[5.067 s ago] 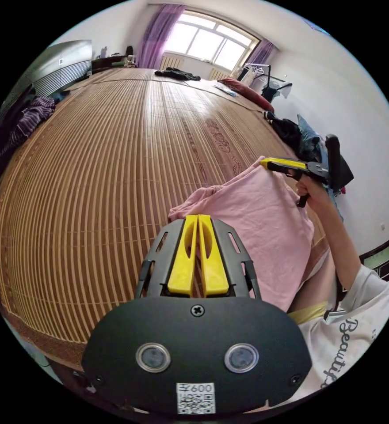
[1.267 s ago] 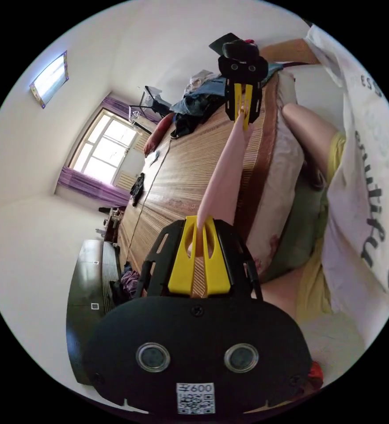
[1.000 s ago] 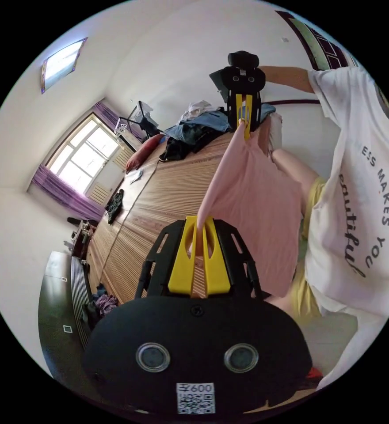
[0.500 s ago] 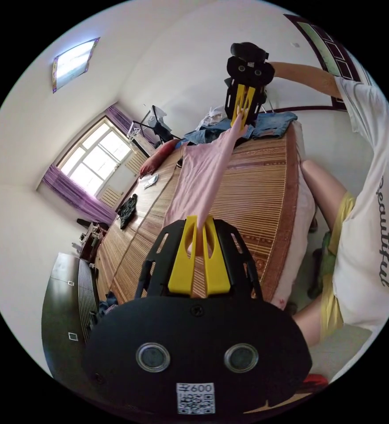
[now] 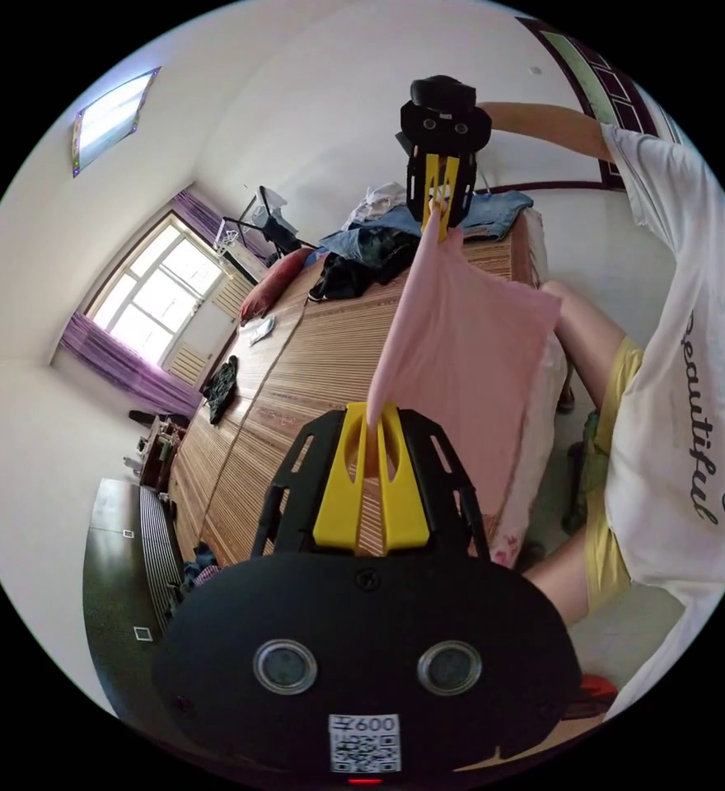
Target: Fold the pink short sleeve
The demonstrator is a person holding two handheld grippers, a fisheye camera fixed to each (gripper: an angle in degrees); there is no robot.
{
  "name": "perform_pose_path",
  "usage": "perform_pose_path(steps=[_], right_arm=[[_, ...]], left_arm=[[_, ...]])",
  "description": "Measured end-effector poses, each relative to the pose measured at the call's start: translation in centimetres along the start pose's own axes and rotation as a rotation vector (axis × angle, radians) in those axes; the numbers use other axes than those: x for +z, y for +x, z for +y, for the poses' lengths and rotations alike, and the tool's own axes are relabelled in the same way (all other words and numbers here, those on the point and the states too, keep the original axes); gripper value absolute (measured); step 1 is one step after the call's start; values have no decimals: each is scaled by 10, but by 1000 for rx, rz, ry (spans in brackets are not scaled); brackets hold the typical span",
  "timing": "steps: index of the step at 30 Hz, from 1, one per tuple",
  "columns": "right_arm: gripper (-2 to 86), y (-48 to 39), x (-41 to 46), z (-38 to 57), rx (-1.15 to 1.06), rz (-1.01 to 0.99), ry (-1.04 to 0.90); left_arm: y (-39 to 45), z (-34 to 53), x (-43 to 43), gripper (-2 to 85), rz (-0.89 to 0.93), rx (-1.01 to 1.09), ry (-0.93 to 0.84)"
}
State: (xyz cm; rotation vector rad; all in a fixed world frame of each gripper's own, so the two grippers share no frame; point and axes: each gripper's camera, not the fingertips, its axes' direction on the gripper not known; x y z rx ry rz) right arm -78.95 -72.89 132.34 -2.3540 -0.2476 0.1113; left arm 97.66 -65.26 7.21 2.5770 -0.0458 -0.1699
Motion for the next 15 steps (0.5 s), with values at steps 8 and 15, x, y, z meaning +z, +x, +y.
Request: perform_pose_path(steps=[8, 15], right_arm=[[-8, 12, -79, -50, 15, 37, -28], [-8, 21, -156, -65, 63, -28, -72]], left_arm=[[19, -54, -3, 22, 0, 24, 28], [41, -117, 4, 24, 87, 112, 42]])
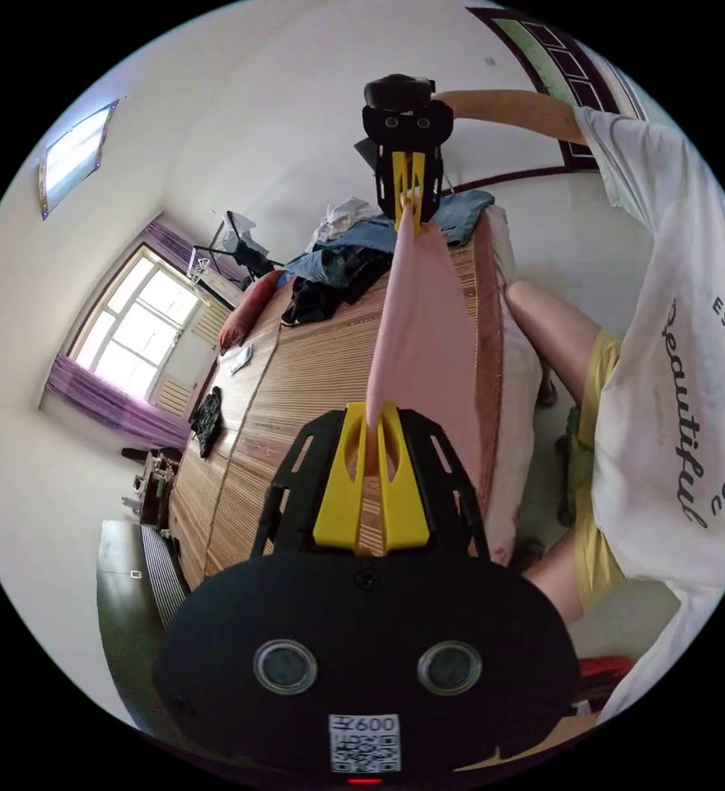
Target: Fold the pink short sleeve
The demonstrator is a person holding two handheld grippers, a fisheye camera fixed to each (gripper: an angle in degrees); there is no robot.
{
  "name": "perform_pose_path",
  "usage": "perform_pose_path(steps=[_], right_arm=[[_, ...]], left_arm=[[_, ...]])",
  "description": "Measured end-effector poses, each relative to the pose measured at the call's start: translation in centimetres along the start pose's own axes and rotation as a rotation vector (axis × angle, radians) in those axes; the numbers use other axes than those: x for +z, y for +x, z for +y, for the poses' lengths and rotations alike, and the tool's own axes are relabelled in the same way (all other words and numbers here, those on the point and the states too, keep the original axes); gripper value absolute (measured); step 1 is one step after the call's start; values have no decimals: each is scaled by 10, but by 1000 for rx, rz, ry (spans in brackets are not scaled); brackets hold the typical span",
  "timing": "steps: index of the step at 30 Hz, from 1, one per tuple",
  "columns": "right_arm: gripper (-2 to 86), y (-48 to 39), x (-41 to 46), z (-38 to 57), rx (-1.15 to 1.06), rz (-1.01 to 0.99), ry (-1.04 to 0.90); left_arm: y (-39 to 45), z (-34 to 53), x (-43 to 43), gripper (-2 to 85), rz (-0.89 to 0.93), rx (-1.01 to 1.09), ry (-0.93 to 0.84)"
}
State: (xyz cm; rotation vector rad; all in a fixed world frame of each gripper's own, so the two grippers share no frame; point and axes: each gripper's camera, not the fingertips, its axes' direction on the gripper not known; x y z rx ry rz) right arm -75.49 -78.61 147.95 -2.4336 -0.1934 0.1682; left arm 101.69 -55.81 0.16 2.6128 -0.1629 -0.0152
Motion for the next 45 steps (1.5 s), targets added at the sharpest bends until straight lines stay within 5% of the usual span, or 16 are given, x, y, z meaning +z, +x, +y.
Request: perform_pose_path(steps=[18, 23, 31, 37, 45], right_arm=[[-8, 94, -201, 149, 247, 48, -196], [-8, 113, -274, 215, 301, -29, -230], [-8, 139, -350, 300, 302, -132, -241], [-8, 217, -408, 395, 439, -36, -243], [-8, 265, -448, 526, 574, 423, -213]], left_arm=[[-20, -307, 146, 27, 147, 166, 166], [-20, -399, 187, 28, 364, 202, 206], [-4, -503, 247, 28, 447, 280, 239], [-36, -602, 326, 28, 370, 257, 266], [-45, -717, 415, 26, 130, 208, 390]])
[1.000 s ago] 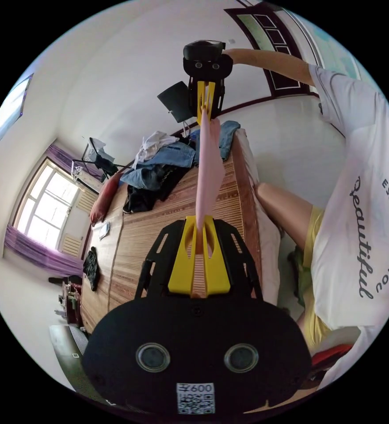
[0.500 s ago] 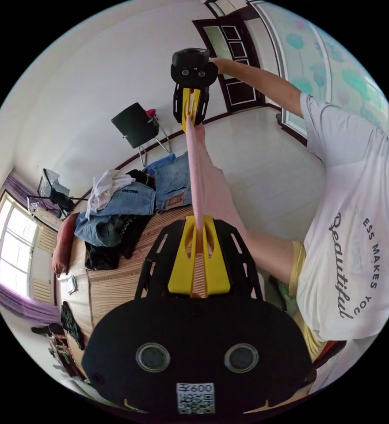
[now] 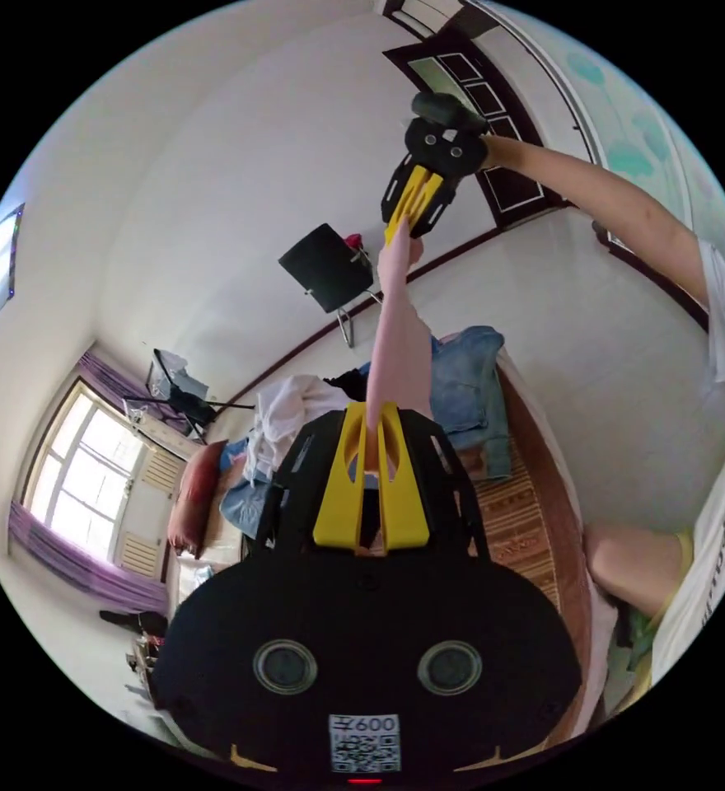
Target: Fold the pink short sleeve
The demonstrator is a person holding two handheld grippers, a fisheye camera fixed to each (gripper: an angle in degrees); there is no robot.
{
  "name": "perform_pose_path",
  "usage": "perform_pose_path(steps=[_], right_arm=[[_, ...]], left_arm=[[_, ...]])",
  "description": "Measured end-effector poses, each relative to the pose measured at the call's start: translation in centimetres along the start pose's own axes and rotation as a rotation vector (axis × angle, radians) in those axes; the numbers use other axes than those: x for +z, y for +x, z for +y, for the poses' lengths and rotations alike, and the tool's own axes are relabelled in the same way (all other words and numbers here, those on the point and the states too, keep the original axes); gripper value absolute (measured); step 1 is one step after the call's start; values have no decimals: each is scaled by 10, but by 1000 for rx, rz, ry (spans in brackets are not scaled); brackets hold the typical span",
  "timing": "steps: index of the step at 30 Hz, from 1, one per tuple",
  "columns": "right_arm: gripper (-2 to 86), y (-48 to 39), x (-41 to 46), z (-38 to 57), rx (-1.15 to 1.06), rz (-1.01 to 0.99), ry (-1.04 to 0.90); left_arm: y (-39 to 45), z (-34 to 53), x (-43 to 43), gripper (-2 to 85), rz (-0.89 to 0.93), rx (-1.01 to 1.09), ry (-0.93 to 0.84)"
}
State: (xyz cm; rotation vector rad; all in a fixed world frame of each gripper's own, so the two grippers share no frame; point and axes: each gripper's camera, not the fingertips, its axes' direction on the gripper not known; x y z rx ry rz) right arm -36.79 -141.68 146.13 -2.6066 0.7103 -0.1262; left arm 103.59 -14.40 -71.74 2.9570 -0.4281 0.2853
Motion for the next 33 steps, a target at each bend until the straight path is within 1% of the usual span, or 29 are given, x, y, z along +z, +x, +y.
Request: perform_pose_path(steps=[2, 4, 7, 8, 9, 10, 11, 12, 14, 16, 18, 20, 22, 29, 30, 33], right_arm=[[-8, -11, 25, 28, 2, 92, 16], [-8, -33, 46, 48, -10, 93, 10], [-8, -88, 82, 79, -51, 8, -27], [-8, -110, 92, 89, -90, -56, -56], [-8, -119, 96, 94, -105, -93, -71], [-8, -134, 100, 103, -125, -136, -90], [-8, -140, 98, 111, -94, -127, -76], [-8, -139, 95, 115, -67, -112, -65], [-8, -121, 81, 128, 55, -55, -33], [-8, -104, 72, 134, 89, -30, -23], [-8, -90, 66, 136, 69, -16, -37], [-8, -72, 58, 139, 40, 10, -59], [-8, -59, 51, 142, 29, 43, -70], [-7, -5, 16, 159, 96, 127, -86], [-7, 0, 14, 162, 105, 143, -97], [-6, 23, 9, 185, 191, 192, -217]], left_arm=[[36, 6, 60, 25, -20, 46, -2], [79, 23, 108, 25, -63, 85, -8], [164, 61, 188, 24, -85, 151, -43], [195, 73, 214, 24, -55, 154, -77], [208, 78, 225, 24, -36, 155, -93], [226, 84, 238, 25, -34, 115, -111], [234, 89, 242, 25, -87, 29, -90], [236, 90, 243, 24, -97, 4, -86], [238, 85, 254, 23, -118, -14, -114], [236, 82, 261, 23, -116, -19, -129], [235, 81, 267, 24, -115, -4, -147], [240, 84, 270, 25, -157, 61, -159], [244, 92, 270, 27, -196, 64, -140], [244, 118, 271, 24, -233, 95, -128], [243, 120, 271, 24, -231, 91, -129], [233, 127, 271, 21, -227, 61, -130]])
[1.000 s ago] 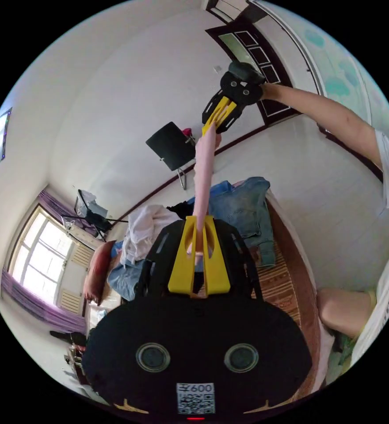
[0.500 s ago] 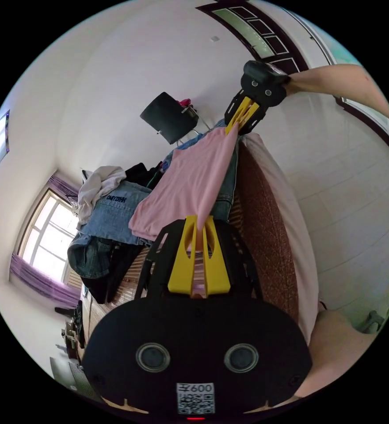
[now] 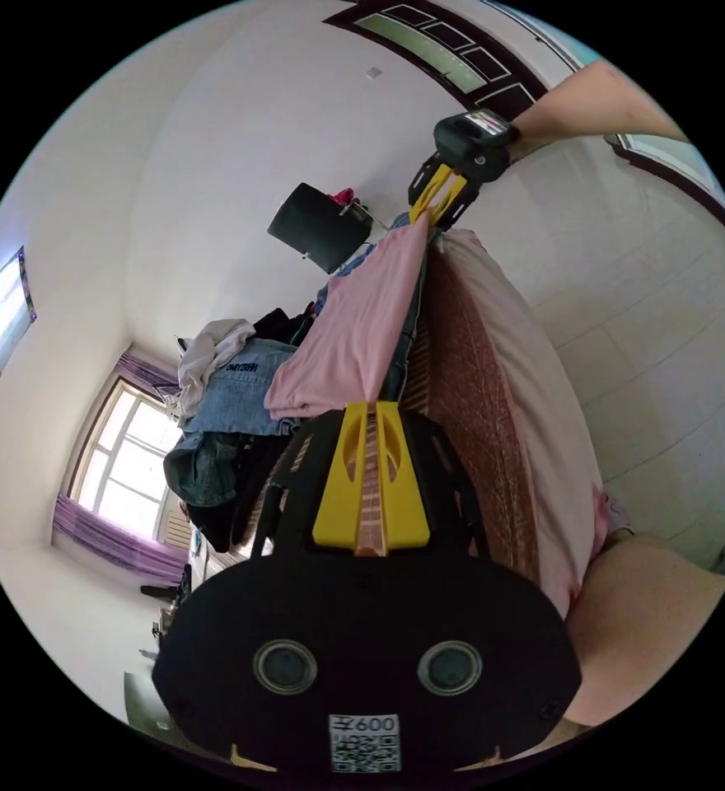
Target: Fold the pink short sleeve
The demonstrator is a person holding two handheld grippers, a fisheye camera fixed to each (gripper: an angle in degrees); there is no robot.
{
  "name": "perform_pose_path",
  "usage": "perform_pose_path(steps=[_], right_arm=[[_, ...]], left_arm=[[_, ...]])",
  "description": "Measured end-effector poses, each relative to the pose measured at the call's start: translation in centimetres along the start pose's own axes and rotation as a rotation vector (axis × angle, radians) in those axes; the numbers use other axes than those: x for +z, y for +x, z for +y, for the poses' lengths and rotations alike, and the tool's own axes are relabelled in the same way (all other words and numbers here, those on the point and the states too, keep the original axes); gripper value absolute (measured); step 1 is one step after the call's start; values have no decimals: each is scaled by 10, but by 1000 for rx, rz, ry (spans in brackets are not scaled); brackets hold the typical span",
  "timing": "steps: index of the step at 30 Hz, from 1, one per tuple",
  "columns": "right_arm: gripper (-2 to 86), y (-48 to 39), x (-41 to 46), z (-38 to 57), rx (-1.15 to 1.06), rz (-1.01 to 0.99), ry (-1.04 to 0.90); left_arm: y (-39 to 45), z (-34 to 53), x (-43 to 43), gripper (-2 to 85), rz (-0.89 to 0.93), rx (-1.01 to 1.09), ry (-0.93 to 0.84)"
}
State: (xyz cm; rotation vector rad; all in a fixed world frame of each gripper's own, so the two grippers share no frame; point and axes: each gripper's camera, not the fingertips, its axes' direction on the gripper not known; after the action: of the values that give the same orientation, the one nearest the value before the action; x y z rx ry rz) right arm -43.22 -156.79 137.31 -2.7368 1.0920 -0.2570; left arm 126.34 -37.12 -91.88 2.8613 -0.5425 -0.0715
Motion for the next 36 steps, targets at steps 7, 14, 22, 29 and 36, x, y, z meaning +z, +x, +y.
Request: perform_pose_path(steps=[7, 14, 22, 29, 36], right_arm=[[-8, 117, -25, 60, 783, -58, -177], [-9, 172, -56, 27, 1441, -596, 528], [-9, 173, -21, -1, 1261, -545, 204], [-8, 154, -70, -19, 1323, -1, 77], [-4, 126, -136, -135, 1044, 13, 391]], left_arm=[[-74, 30, -11, 9, 0, -239, 82], [-194, 0, 98, 8, 372, -552, 89], [-231, 20, 155, 7, 443, -573, -120], [-233, 94, 100, 7, -32, -438, -244], [-247, 212, -33, 7, -232, -501, -42]])
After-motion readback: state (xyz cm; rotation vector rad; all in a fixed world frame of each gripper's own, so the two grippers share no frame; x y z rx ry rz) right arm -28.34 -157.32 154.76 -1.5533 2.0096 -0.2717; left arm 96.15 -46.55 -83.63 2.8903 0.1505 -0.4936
